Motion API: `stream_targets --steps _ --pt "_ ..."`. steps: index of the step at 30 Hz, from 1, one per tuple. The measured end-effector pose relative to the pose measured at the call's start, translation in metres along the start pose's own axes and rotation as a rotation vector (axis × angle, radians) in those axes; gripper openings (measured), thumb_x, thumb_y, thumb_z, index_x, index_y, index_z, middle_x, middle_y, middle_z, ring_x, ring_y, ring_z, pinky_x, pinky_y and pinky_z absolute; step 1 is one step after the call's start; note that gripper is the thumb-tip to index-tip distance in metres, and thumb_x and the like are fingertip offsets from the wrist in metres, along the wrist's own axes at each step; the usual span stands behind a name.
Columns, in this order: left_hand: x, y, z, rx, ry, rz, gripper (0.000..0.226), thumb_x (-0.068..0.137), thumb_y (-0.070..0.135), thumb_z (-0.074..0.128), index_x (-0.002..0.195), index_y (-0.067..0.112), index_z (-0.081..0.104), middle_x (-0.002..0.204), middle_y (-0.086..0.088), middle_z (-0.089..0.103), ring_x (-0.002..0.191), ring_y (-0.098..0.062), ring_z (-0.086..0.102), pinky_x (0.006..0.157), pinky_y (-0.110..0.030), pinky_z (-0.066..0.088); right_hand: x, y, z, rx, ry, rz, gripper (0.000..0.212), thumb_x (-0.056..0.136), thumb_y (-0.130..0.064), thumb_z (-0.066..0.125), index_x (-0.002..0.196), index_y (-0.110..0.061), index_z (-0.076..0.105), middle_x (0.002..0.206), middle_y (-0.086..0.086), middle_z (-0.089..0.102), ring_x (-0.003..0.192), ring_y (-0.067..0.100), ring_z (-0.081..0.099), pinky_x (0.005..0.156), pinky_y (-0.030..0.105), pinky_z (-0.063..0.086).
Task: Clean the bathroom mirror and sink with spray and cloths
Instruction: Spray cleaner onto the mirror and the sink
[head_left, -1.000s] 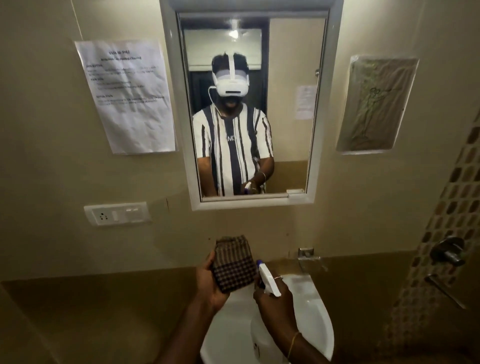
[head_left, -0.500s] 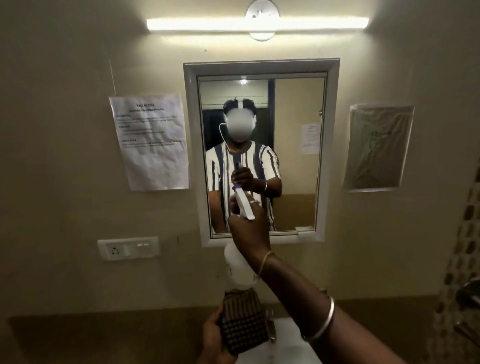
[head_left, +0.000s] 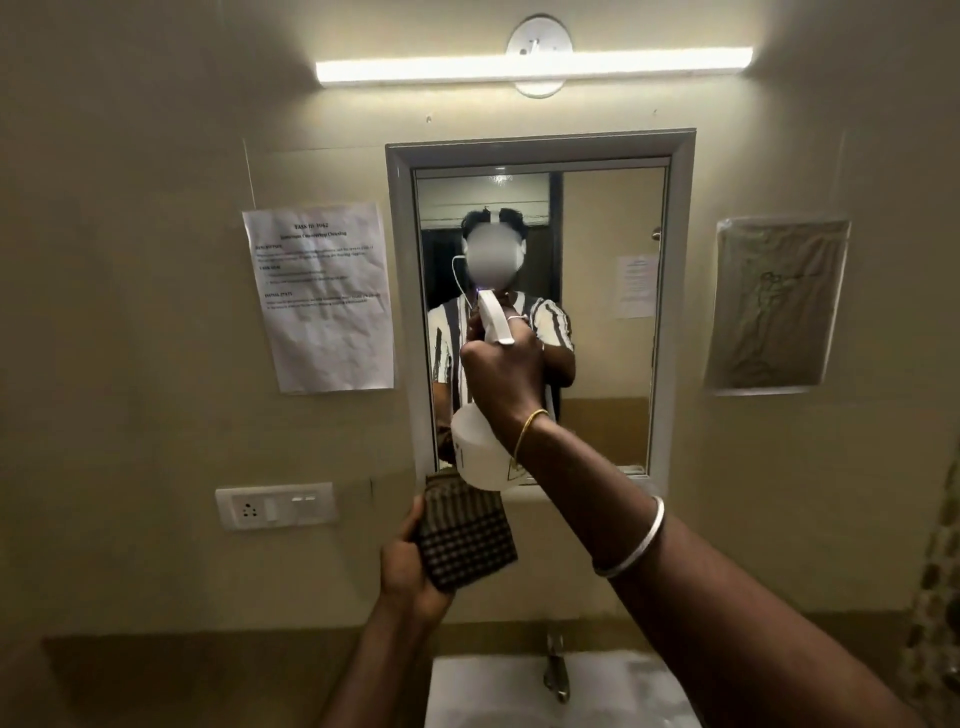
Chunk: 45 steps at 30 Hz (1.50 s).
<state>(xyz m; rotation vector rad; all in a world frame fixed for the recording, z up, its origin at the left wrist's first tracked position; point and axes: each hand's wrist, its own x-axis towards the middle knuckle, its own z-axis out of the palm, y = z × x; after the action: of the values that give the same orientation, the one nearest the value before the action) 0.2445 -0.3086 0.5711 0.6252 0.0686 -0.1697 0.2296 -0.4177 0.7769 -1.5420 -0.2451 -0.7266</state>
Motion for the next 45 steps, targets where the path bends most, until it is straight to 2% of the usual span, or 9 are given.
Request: stream_targets --steps 7,12,15,19,24,29,36,41,45 --pt "0.014 0.053 0.036 0.017 -0.108 0.201 0.057 0.104 0.051 0.041 0.143 0.013 0.057 0.141 -0.024 0.060 0.133 -0.046 0.053 0.110 -0.066 0.041 0.019 -0.019 0.003 0.008 0.024 0.007 0.030 0.085 0.002 0.055 0.081 -0.028 0.056 0.081 0.006 0.062 0.075 0.020 0.063 0.072 0.038 0.060" --pt "0.015 0.077 0.057 0.021 -0.133 0.264 0.058 0.104 0.054 0.039 0.142 0.014 0.059 0.144 -0.022 0.059 0.125 -0.041 0.058 0.115 -0.061 0.037 0.020 -0.019 0.006 -0.017 0.024 0.018 0.024 0.087 0.000 0.055 0.089 -0.023 0.059 0.085 0.005 0.063 0.078 0.019 0.063 0.068 0.028 0.056" --pt "0.018 0.086 0.066 0.024 -0.136 0.278 0.059 0.104 0.055 0.039 0.142 0.014 0.059 0.146 -0.022 0.057 0.138 -0.043 0.050 0.119 -0.061 0.032 0.020 -0.021 0.006 -0.015 0.049 0.051 0.026 0.088 0.000 0.056 0.080 -0.025 0.058 0.076 0.002 0.061 0.069 0.015 0.061 0.066 0.030 0.057" --pt "0.018 0.091 0.075 0.028 -0.150 0.287 0.060 0.105 0.055 0.036 0.143 0.015 0.058 0.144 -0.021 0.059 0.136 -0.042 0.052 0.114 -0.058 0.040 0.017 -0.022 0.001 -0.006 0.056 0.075 0.023 0.086 0.000 0.058 0.073 -0.019 0.060 0.071 0.007 0.063 0.066 0.021 0.063 0.069 0.043 0.061" --pt "0.011 0.087 0.088 0.020 -0.176 0.269 0.056 0.106 0.052 0.034 0.139 0.015 0.059 0.136 -0.021 0.065 0.121 -0.039 0.063 0.090 -0.050 0.056 0.017 -0.020 -0.022 -0.091 0.106 0.038 0.011 0.086 0.003 0.057 0.091 -0.003 0.064 0.071 0.003 0.054 0.064 0.016 0.055 0.065 0.034 0.055" --pt "0.011 0.080 0.093 -0.014 -0.209 0.252 0.053 0.107 0.049 0.034 0.136 0.014 0.061 0.137 -0.020 0.064 0.123 -0.040 0.061 0.094 -0.052 0.053 0.022 -0.012 -0.048 -0.113 0.227 0.042 0.021 0.080 -0.011 0.062 0.080 -0.029 0.051 0.086 0.004 0.064 0.083 0.026 0.068 0.078 0.049 0.061" --pt "0.014 0.062 0.102 -0.017 -0.233 0.210 0.058 0.107 0.051 0.032 0.145 0.013 0.054 0.140 -0.019 0.063 0.130 -0.041 0.059 0.093 -0.053 0.058 0.024 0.003 -0.097 -0.091 0.333 0.112 0.033 0.089 0.002 0.057 0.080 -0.029 0.052 0.079 -0.003 0.059 0.076 0.017 0.063 0.080 0.045 0.062" --pt "0.014 0.050 0.104 -0.013 -0.227 0.200 0.058 0.106 0.050 0.034 0.145 0.013 0.054 0.141 -0.020 0.062 0.133 -0.042 0.055 0.104 -0.055 0.048 0.027 0.015 -0.126 -0.111 0.386 0.165 0.028 0.090 -0.001 0.059 0.117 -0.008 0.063 0.096 0.008 0.066 0.082 0.020 0.066 0.060 0.026 0.055" --pt "0.015 0.044 0.099 -0.007 -0.234 0.194 0.058 0.105 0.050 0.035 0.147 0.014 0.053 0.143 -0.019 0.061 0.135 -0.042 0.054 0.105 -0.058 0.050 0.022 0.021 -0.139 -0.131 0.444 0.180 0.019 0.089 -0.004 0.058 0.106 -0.012 0.061 0.093 0.008 0.064 0.078 0.023 0.064 0.063 0.031 0.055"
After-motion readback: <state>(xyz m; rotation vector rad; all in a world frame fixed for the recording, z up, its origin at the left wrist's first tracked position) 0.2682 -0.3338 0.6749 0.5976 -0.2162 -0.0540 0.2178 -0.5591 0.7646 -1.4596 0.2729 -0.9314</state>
